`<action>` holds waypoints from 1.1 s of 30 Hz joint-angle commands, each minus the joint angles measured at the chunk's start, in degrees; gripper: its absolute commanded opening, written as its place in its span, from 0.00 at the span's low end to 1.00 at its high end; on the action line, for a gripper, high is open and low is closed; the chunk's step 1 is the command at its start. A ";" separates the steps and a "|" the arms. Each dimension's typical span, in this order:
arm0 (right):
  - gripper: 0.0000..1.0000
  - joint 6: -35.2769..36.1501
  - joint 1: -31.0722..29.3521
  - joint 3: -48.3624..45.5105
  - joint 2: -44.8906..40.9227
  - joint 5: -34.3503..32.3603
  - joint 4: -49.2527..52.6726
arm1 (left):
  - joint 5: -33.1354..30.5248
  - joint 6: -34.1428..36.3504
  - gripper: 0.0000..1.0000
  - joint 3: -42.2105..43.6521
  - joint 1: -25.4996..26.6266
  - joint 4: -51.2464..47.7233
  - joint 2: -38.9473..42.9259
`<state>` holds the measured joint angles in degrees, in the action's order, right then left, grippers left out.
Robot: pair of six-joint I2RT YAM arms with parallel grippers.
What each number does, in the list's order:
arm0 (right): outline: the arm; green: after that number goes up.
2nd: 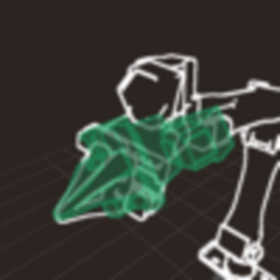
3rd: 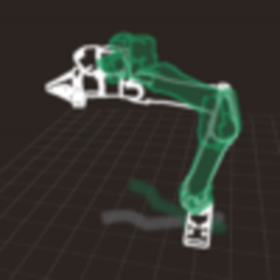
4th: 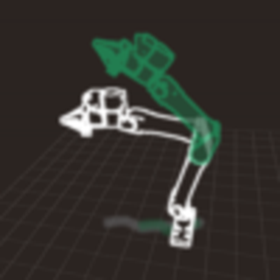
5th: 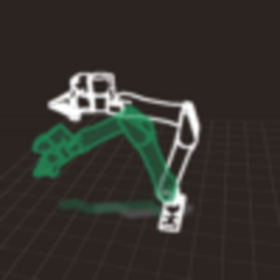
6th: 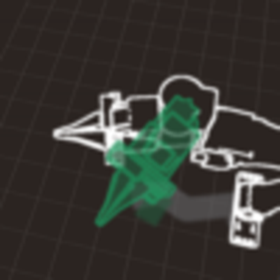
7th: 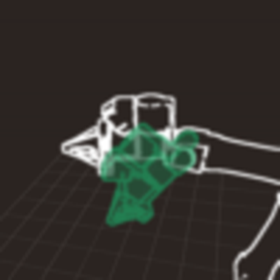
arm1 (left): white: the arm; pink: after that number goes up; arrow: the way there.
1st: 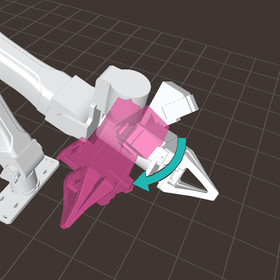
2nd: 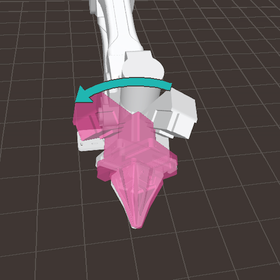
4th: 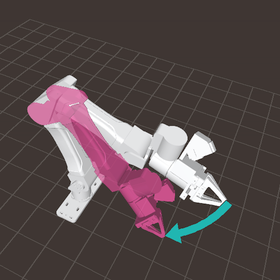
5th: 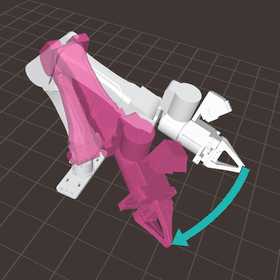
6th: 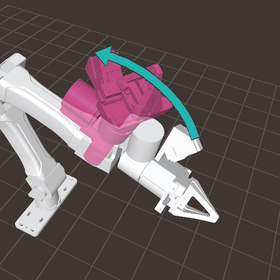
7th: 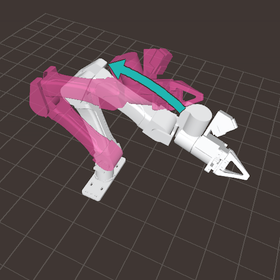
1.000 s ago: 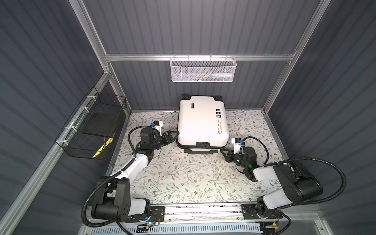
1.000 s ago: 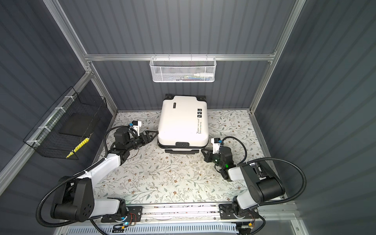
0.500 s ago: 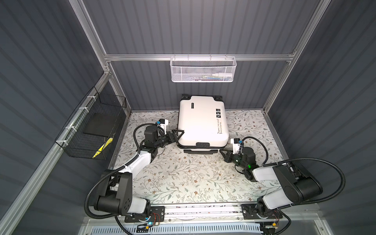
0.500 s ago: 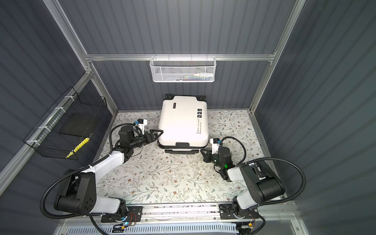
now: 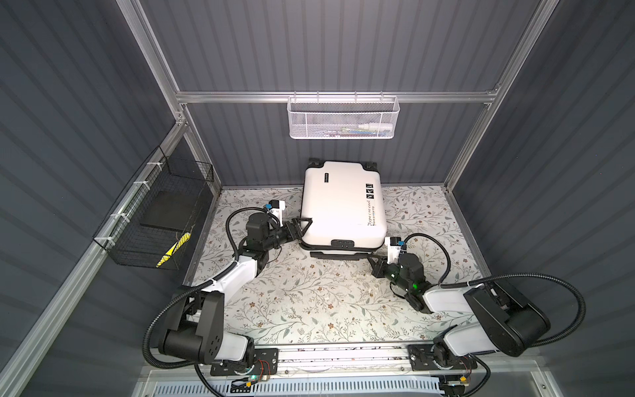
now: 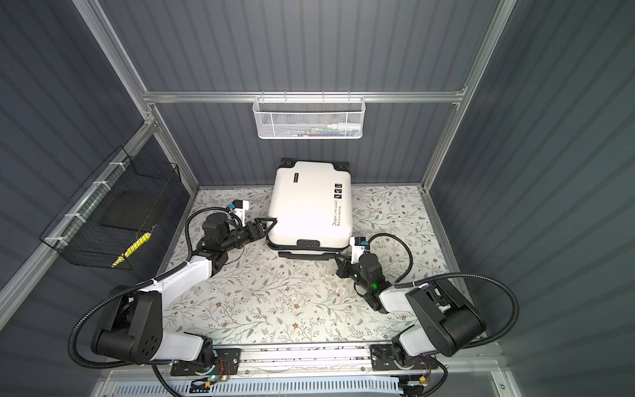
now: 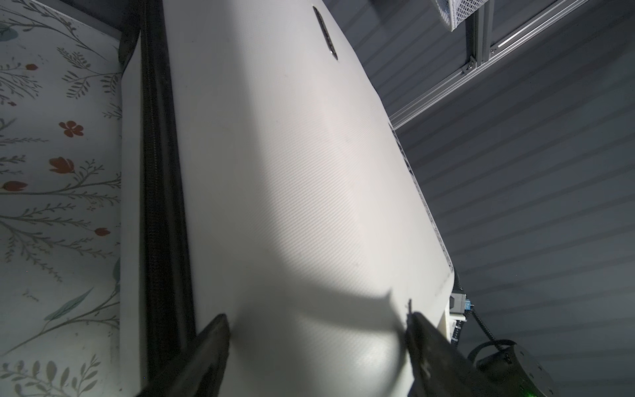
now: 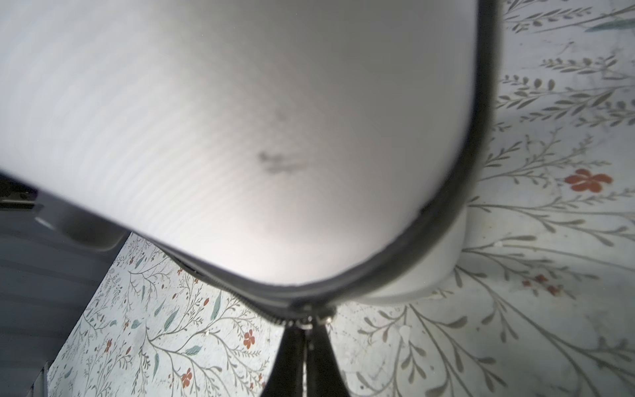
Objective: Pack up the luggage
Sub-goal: 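Pinch the silver zipper pull with the right gripper while the left holds the side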
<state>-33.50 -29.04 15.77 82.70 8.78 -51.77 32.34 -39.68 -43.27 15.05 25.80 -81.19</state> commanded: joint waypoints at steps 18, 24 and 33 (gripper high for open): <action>0.00 3.78 -15.08 8.54 1.28 -3.45 5.90 | 5.45 -1.54 0.80 1.44 3.47 1.93 -0.20; 0.00 2.38 -16.66 9.77 4.14 -5.18 3.78 | 5.65 -1.70 0.79 1.89 3.58 2.37 -0.09; 0.00 1.81 -16.67 4.12 2.71 -10.59 -0.64 | 2.77 0.18 0.80 0.98 3.47 -0.48 0.73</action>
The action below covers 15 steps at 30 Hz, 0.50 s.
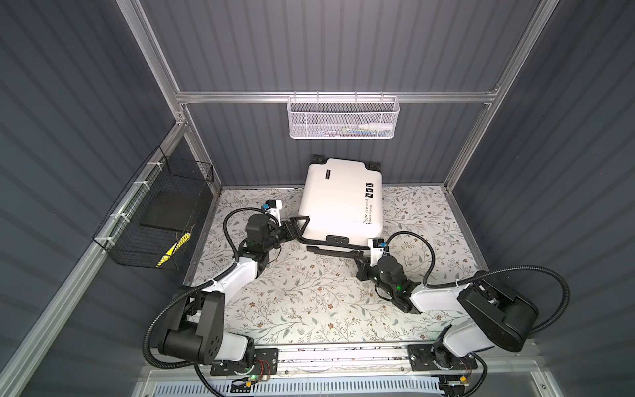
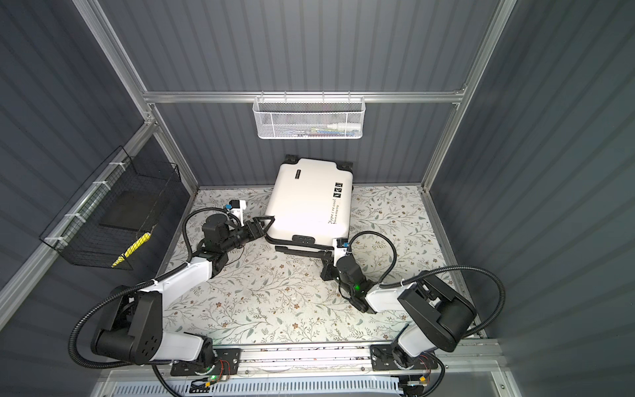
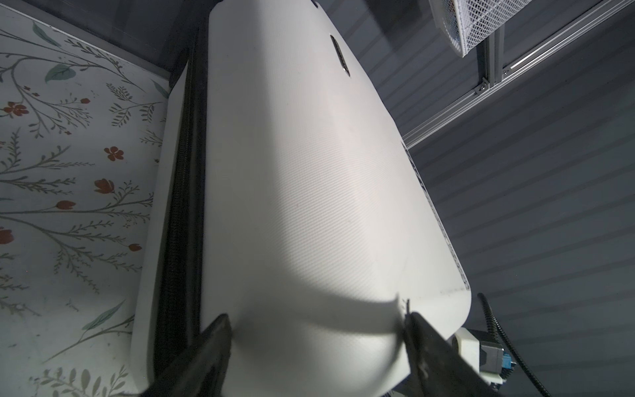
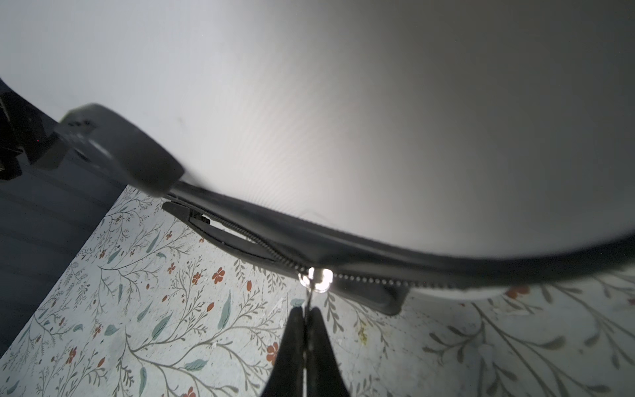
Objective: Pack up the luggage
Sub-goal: 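Pinch the silver zipper pull with the right gripper while the left holds the side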
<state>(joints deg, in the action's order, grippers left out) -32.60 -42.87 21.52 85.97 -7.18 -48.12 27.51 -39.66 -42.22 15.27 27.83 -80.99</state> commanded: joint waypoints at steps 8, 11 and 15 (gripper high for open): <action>0.00 4.10 -2.90 -6.34 1.47 1.83 -12.53 | 7.86 2.09 0.82 -5.64 0.15 -5.19 -1.76; 0.00 4.60 -2.84 -7.18 2.02 0.86 -13.89 | 9.18 2.56 0.82 -7.53 -0.54 -5.08 -3.24; 0.00 5.18 -2.83 -7.87 2.31 -0.29 -14.69 | 10.75 3.92 0.82 -9.65 -0.85 -5.55 -5.21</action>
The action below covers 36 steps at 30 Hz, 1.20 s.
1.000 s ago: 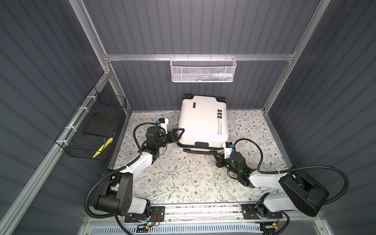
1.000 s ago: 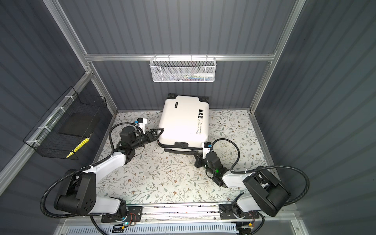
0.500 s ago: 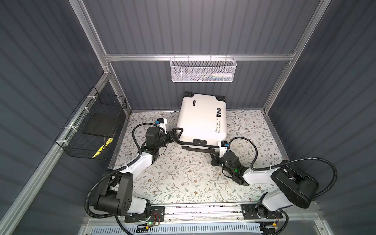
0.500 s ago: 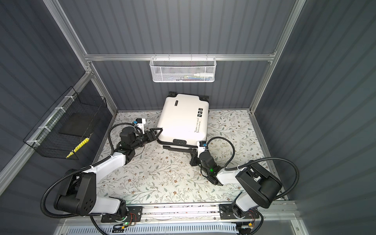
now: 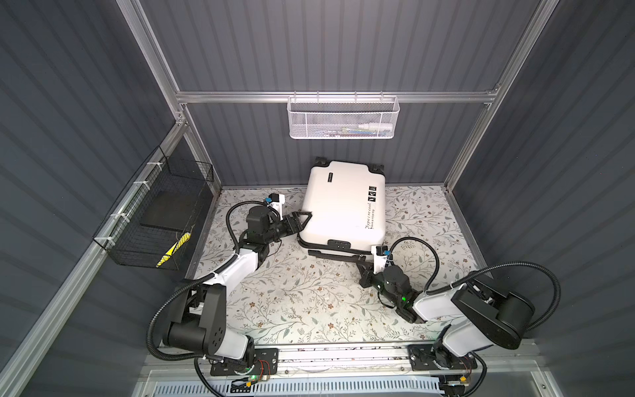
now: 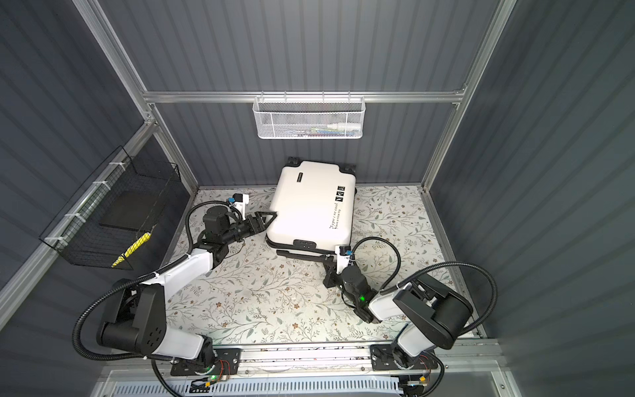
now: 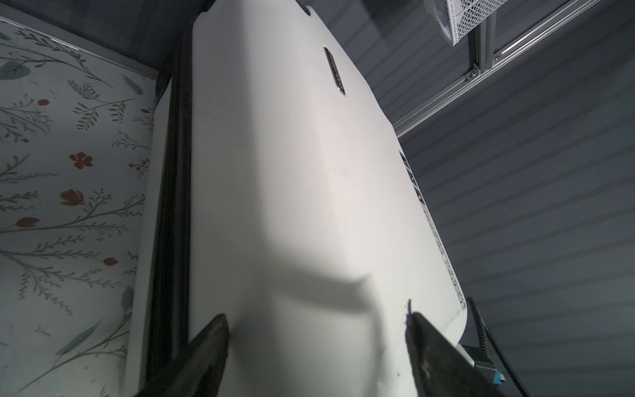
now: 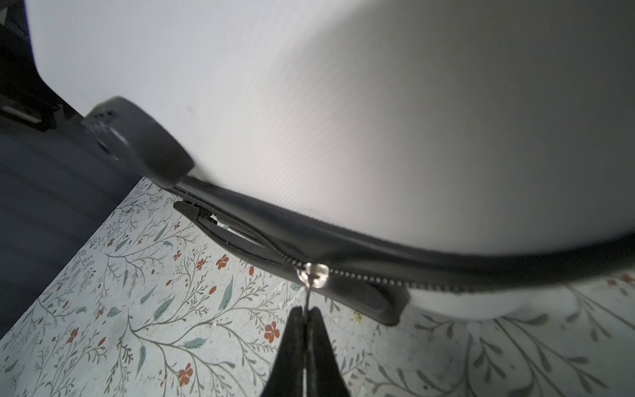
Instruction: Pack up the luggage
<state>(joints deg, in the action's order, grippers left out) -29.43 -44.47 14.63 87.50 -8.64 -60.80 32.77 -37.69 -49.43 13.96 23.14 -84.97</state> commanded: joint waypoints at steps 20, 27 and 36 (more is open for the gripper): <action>0.00 1.35 -10.10 5.03 6.47 -11.02 -10.91 | 11.28 -3.43 0.79 2.61 4.21 8.98 -1.78; 0.00 1.53 -14.19 10.26 10.61 -12.69 -10.28 | 10.40 -5.05 0.79 4.77 5.94 12.69 -2.02; 0.00 4.96 -17.99 19.57 13.55 -11.53 -3.62 | 9.47 -6.69 0.78 6.10 7.90 15.70 -2.25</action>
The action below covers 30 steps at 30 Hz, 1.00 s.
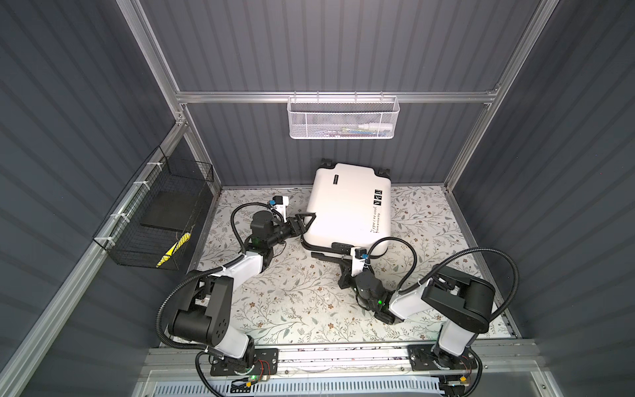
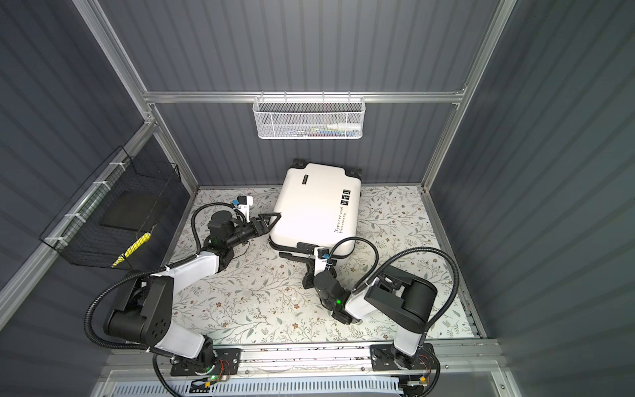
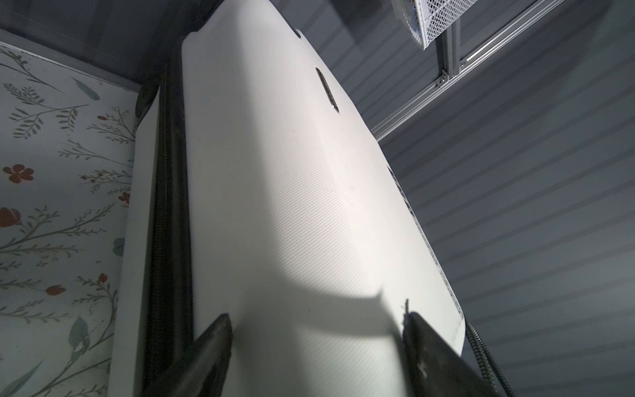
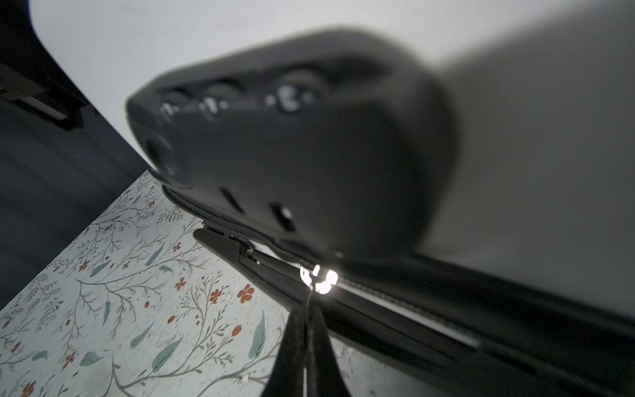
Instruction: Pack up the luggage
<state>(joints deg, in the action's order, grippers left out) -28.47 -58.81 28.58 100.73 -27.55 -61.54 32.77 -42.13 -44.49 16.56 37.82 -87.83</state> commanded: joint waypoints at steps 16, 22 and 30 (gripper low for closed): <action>0.00 2.60 -2.34 0.30 -3.28 5.94 -2.60 | 7.87 -3.84 0.78 3.50 6.82 2.80 1.27; 0.00 2.37 -0.89 -5.88 -8.19 4.46 -3.85 | 6.79 -3.67 0.78 5.68 8.48 2.35 2.99; 0.00 2.76 -0.26 -9.48 -11.96 4.59 -3.17 | 4.35 -3.83 0.77 7.79 13.40 3.36 2.94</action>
<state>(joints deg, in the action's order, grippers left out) -26.94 -58.72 18.37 89.91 -25.34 -59.99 30.30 -44.91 -38.44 24.99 42.87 -84.53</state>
